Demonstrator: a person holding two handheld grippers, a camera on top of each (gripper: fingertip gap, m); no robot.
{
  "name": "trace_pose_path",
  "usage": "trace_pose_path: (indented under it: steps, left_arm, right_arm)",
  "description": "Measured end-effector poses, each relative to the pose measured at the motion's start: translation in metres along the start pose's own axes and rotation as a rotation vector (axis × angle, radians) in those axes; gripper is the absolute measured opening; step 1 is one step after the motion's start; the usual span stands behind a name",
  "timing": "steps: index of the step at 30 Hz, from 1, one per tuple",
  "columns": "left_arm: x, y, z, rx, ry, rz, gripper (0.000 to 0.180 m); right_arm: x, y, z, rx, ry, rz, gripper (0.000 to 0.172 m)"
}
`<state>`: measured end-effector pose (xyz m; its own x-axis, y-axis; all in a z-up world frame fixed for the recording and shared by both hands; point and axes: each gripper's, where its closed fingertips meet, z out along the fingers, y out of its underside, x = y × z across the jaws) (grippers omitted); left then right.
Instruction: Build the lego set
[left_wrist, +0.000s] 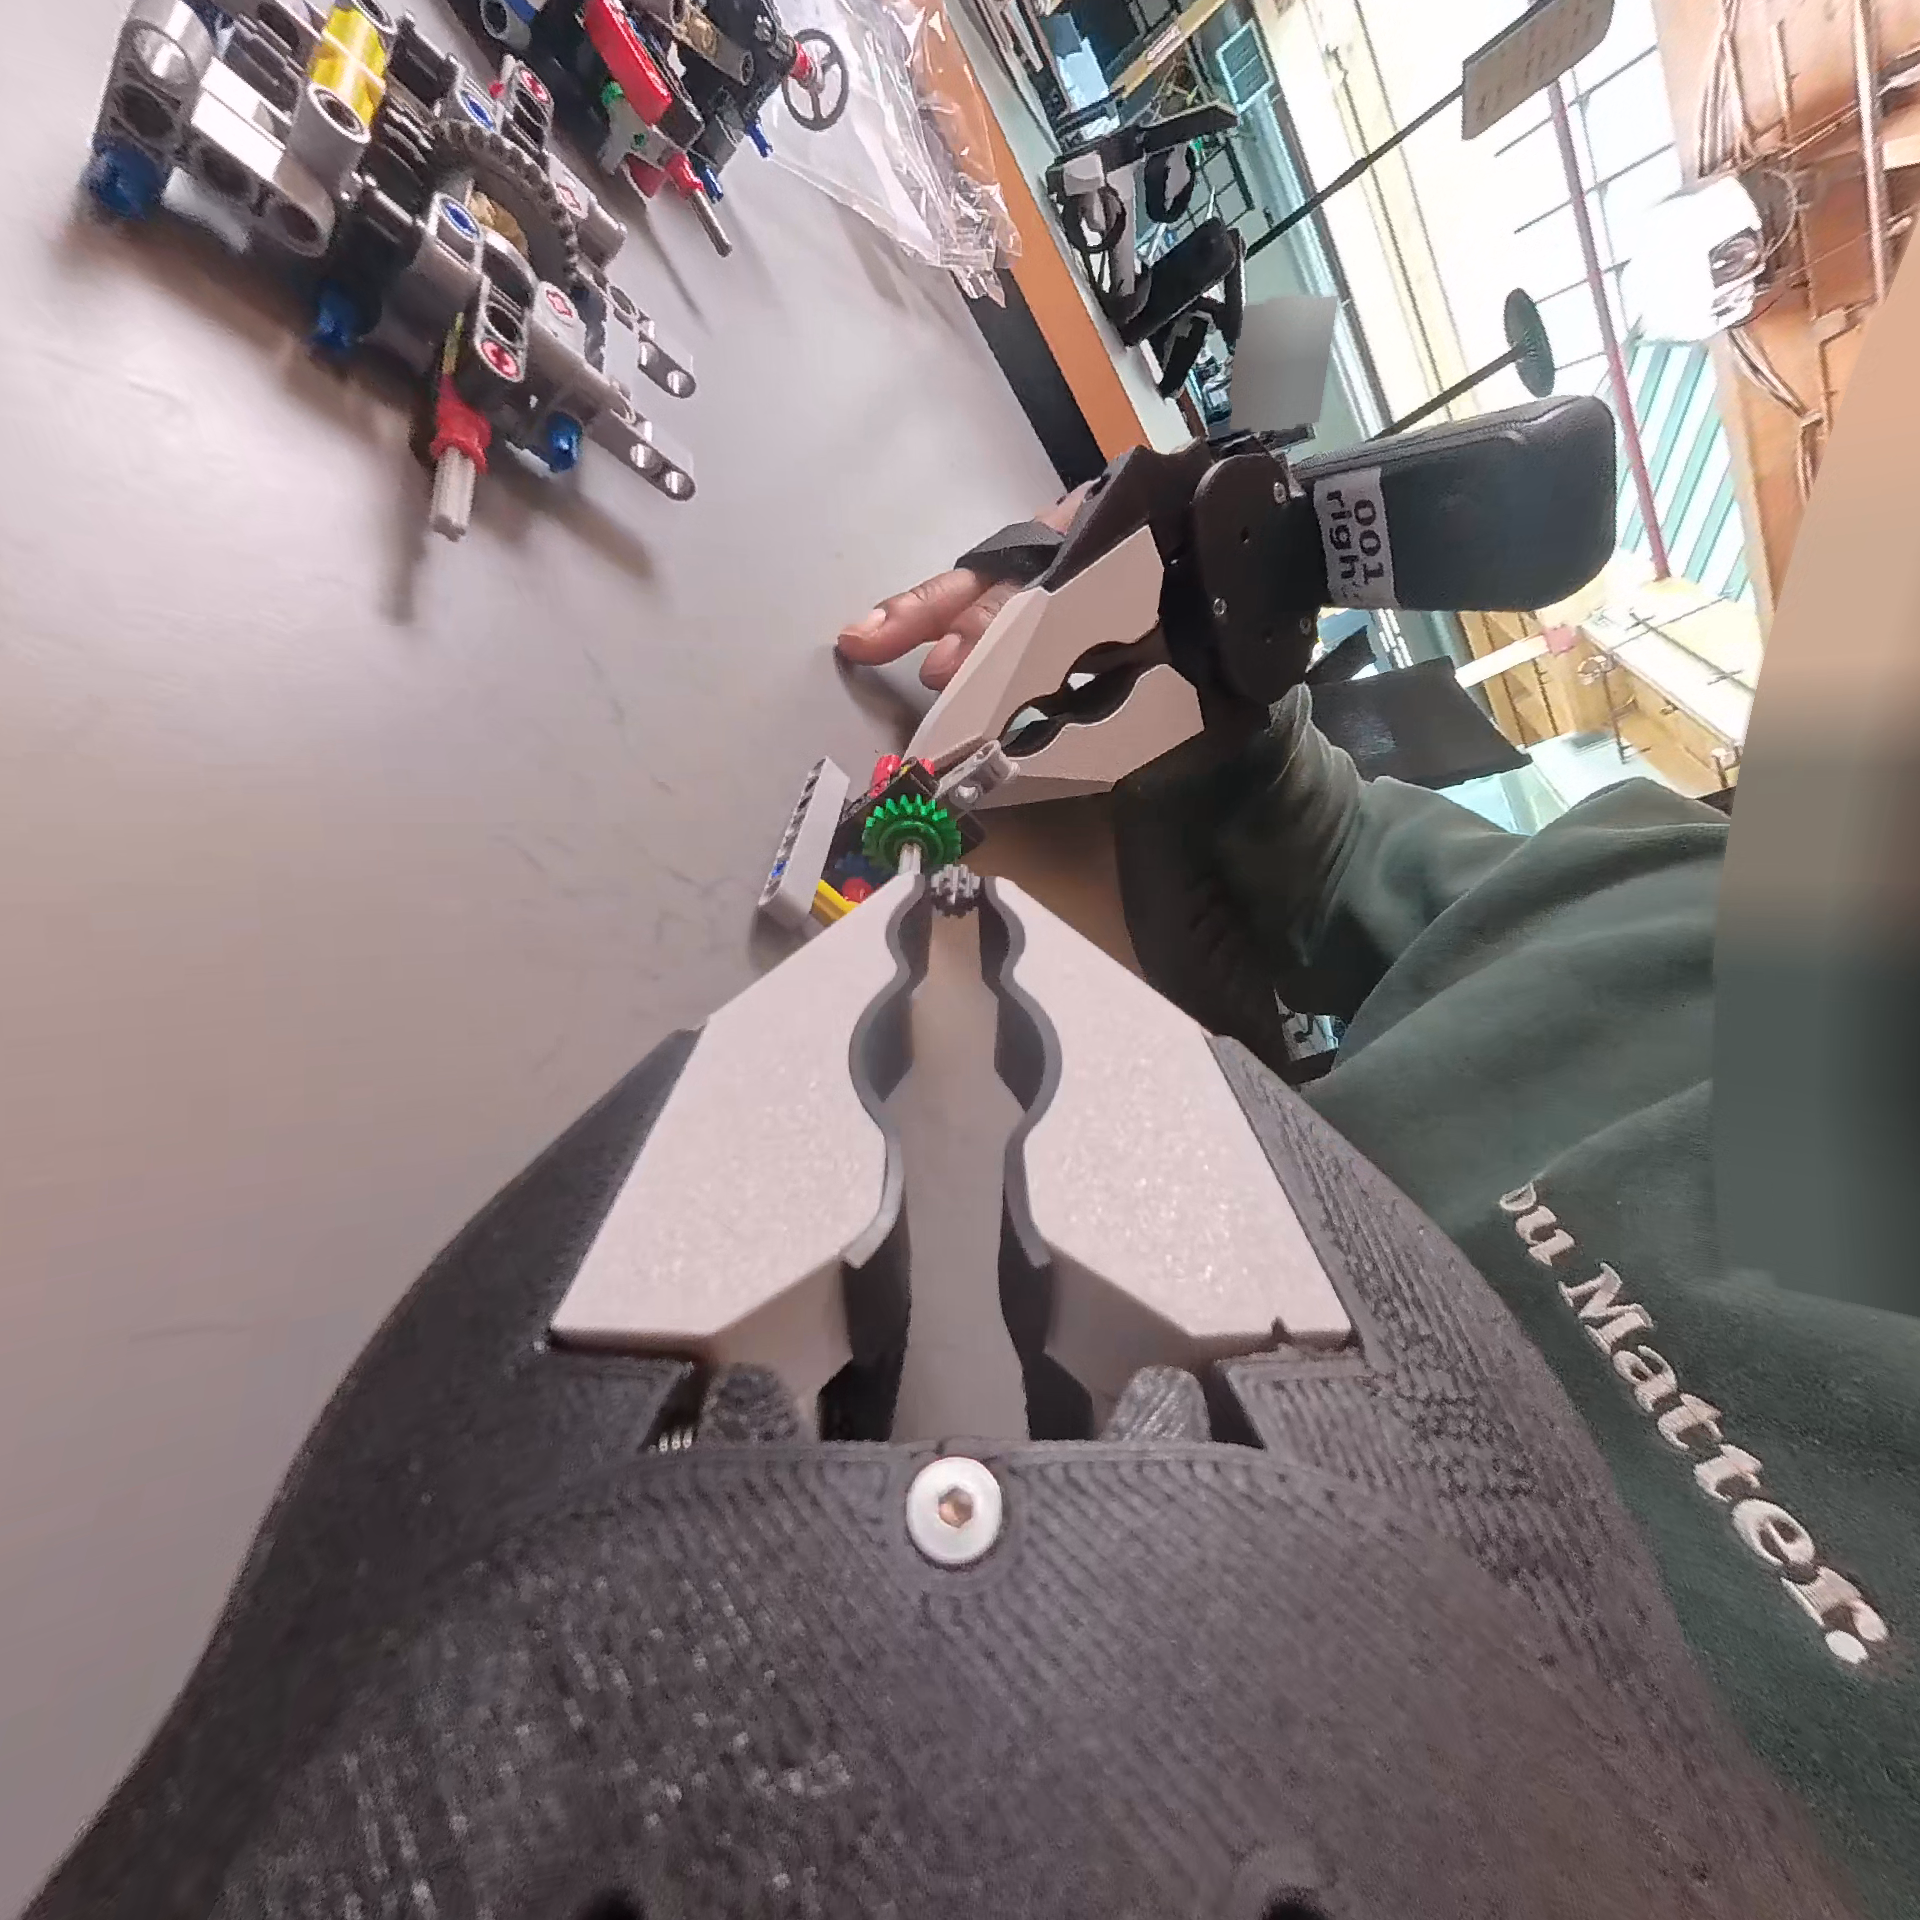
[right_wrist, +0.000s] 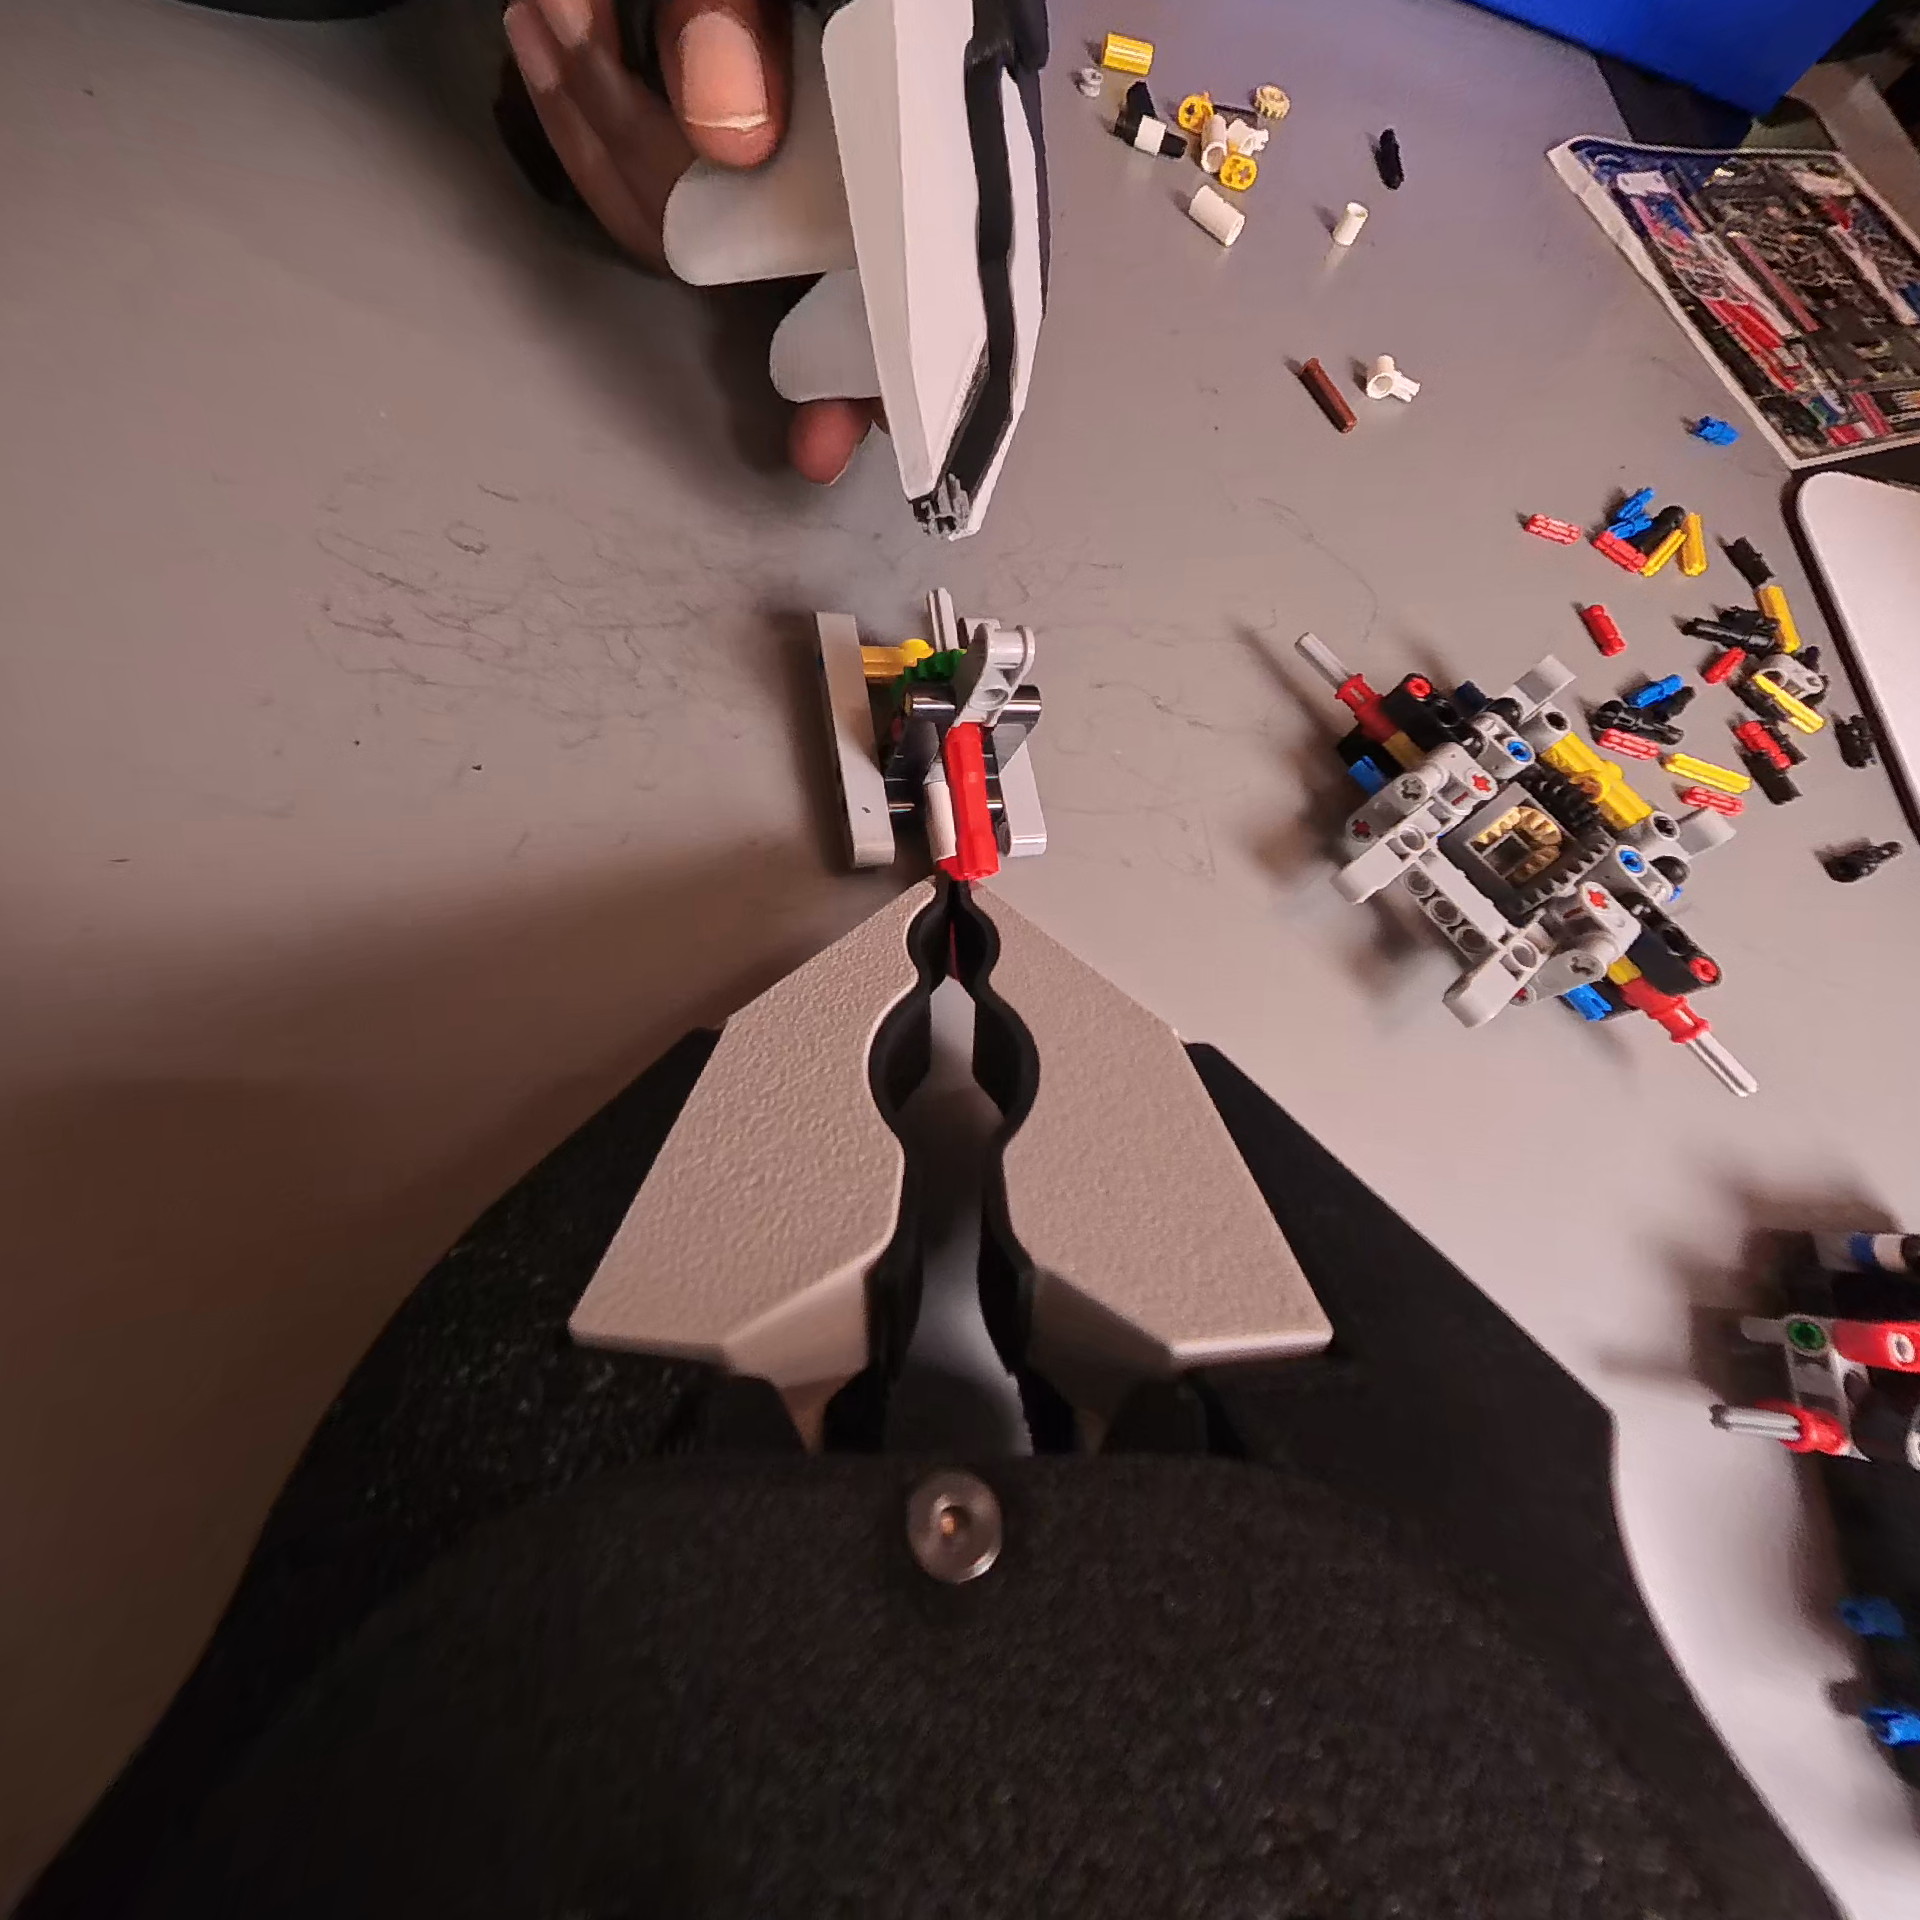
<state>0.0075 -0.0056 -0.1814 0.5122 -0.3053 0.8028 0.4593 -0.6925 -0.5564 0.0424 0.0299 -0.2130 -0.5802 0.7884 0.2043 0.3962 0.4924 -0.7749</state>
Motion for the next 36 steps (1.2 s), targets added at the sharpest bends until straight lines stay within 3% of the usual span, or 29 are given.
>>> trace_pose_path:
  steps: [6,13,28,36]
  left_arm:
    - [-0.002,0.002,0.003,-0.030,-0.012,0.024,0.007]
    - [0.000,0.004,0.003,-0.063,0.005,0.056,0.007]
    - [-0.003,0.005,0.003,-0.071,-0.024,0.074,0.007]
    - [-0.002,0.003,0.001,-0.053,-0.010,0.067,0.007]
  right_arm:
    - [0.001,0.000,0.000,0.000,0.001,0.010,0.000]
    - [0.000,-0.003,-0.001,0.025,-0.040,0.031,0.013]
    - [0.007,-0.008,0.004,0.045,-0.081,0.005,0.013]
    - [0.004,-0.015,0.007,0.069,-0.106,-0.001,0.005]
